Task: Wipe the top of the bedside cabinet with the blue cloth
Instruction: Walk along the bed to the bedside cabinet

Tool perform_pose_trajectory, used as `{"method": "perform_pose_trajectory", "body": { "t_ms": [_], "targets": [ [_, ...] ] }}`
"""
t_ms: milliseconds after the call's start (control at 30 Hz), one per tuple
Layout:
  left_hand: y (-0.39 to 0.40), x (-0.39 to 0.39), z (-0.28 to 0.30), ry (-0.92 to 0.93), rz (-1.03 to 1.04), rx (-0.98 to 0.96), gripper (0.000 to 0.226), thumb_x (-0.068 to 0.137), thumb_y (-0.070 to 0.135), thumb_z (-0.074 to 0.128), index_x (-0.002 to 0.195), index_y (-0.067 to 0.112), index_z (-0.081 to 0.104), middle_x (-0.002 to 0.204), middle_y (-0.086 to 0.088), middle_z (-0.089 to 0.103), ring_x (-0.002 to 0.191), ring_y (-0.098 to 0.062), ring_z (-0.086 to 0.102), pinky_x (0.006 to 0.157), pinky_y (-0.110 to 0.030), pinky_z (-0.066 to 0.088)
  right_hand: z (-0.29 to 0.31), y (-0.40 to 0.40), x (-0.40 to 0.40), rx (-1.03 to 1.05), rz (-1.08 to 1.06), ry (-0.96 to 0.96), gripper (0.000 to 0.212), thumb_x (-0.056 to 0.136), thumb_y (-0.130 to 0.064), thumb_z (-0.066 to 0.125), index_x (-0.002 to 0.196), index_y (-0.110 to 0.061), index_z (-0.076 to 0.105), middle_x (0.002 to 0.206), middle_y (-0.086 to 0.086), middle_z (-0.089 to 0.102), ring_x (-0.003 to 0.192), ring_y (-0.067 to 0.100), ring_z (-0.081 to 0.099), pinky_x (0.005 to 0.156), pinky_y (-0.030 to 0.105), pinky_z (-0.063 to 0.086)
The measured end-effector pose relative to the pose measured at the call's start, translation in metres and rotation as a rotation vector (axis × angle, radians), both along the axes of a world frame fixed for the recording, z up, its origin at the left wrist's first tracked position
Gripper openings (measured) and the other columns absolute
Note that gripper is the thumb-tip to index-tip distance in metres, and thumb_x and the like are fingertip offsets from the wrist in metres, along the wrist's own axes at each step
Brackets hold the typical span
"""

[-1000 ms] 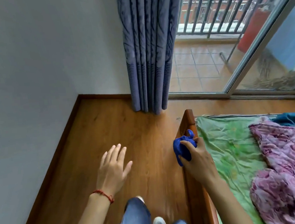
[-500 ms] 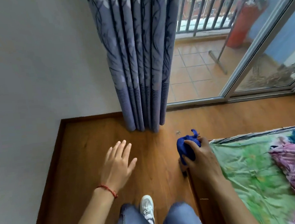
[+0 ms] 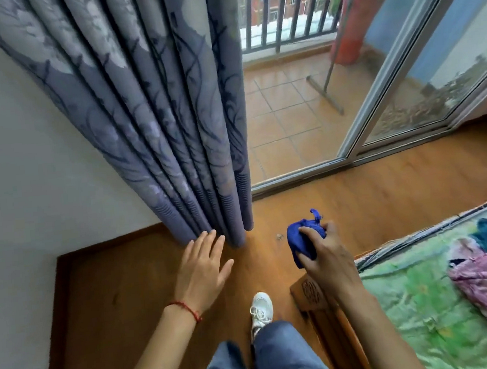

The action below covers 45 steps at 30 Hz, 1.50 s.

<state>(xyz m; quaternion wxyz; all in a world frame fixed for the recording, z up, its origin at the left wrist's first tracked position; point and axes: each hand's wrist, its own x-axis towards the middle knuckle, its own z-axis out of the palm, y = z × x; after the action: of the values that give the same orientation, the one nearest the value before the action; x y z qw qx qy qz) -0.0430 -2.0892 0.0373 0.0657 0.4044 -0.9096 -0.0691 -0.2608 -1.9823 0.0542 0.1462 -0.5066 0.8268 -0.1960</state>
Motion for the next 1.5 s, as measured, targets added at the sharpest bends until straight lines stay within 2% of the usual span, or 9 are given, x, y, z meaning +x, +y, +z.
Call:
{"method": "perform_pose_trajectory", "body": {
  "t_ms": [167,267,400,533,800,967,1300,1433,1500],
  "targets": [
    [-0.050,-0.062,0.005,0.024,-0.141,-0.027,0.047,0.072,0.025,0.075,0.109,-0.002,0.064,0.112,-0.023,0.064,0.105,-0.037,0.060,0.087,-0.055,0.046,0.004,-0.032,-0.043,-0.020,-0.128,-0.032,0.043,0.075,-0.018,0.068,0.116,-0.012,0.057,0.112,0.018,0.044,0.090,0.040,0.055,0.072,0.043,0.049],
    [-0.074,-0.104,0.009,0.023,-0.230,-0.019,0.052,0.062,0.020,0.085,0.105,-0.003,0.066,0.107,-0.023,0.066,0.100,-0.037,0.063,0.083,-0.055,0.049,0.004,-0.039,-0.067,-0.015,-0.237,-0.047,0.042,0.074,-0.019,0.069,0.114,-0.012,0.059,0.110,0.019,0.046,0.088,0.040,0.056,0.071,0.043,0.049],
    [-0.104,-0.167,0.011,0.019,-0.415,-0.011,0.055,0.056,0.020,0.088,0.103,-0.003,0.067,0.106,-0.024,0.066,0.097,-0.037,0.064,0.079,-0.054,0.051,0.000,-0.036,-0.095,-0.017,-0.391,-0.062,0.044,0.072,-0.015,0.071,0.114,-0.010,0.059,0.108,0.019,0.047,0.087,0.039,0.057,0.072,0.045,0.052],
    [-0.131,-0.233,0.004,-0.003,-0.609,0.019,0.059,0.052,0.018,0.090,0.101,-0.004,0.067,0.106,-0.025,0.066,0.095,-0.040,0.064,0.074,-0.055,0.052,-0.008,-0.035,-0.116,-0.027,-0.587,-0.067,0.044,0.068,-0.011,0.076,0.109,-0.007,0.061,0.101,0.020,0.049,0.082,0.038,0.060,0.066,0.040,0.052],
    [-0.178,-0.357,-0.012,0.002,-0.993,0.045,0.051,0.064,0.022,0.084,0.106,-0.002,0.066,0.109,-0.024,0.065,0.098,-0.040,0.063,0.078,-0.058,0.050,-0.015,-0.044,-0.157,-0.027,-1.033,-0.059,0.041,0.075,-0.018,0.071,0.114,-0.012,0.059,0.115,0.018,0.045,0.095,0.036,0.058,0.069,0.036,0.051],
    [-0.193,-0.420,-0.020,-0.013,-1.108,0.073,0.050,0.068,0.021,0.082,0.109,-0.002,0.064,0.113,-0.024,0.063,0.103,-0.041,0.060,0.083,-0.058,0.047,-0.016,-0.053,-0.181,0.019,-1.198,-0.073,0.042,0.077,-0.021,0.069,0.116,-0.014,0.056,0.112,0.014,0.042,0.082,0.034,0.059,0.063,0.035,0.050],
    [-0.186,-0.561,-0.035,-0.083,-1.199,0.129,0.051,0.073,0.021,0.078,0.115,-0.002,0.061,0.119,-0.025,0.060,0.112,-0.042,0.055,0.089,-0.057,0.046,-0.023,-0.041,-0.297,0.033,-1.273,-0.053,0.043,0.072,-0.016,0.072,0.113,-0.011,0.058,0.103,0.014,0.045,0.077,0.032,0.059,0.055,0.027,0.042],
    [-0.165,-0.641,-0.029,-0.087,-1.200,0.118,0.051,0.075,0.022,0.076,0.117,-0.001,0.060,0.120,-0.025,0.060,0.113,-0.041,0.054,0.090,-0.057,0.046,-0.026,-0.021,-0.380,0.017,-1.269,-0.050,0.044,0.074,-0.014,0.070,0.116,-0.009,0.056,0.105,0.016,0.043,0.088,0.033,0.056,0.070,0.038,0.051],
    [-0.154,-0.677,-0.019,-0.119,-1.190,0.150,0.051,0.077,0.024,0.074,0.119,0.000,0.059,0.122,-0.024,0.058,0.115,-0.041,0.053,0.092,-0.055,0.044,-0.018,-0.011,-0.420,0.020,-1.254,-0.049,0.044,0.075,-0.015,0.069,0.117,-0.009,0.055,0.107,0.016,0.042,0.086,0.033,0.056,0.071,0.038,0.050]
  ]
}}
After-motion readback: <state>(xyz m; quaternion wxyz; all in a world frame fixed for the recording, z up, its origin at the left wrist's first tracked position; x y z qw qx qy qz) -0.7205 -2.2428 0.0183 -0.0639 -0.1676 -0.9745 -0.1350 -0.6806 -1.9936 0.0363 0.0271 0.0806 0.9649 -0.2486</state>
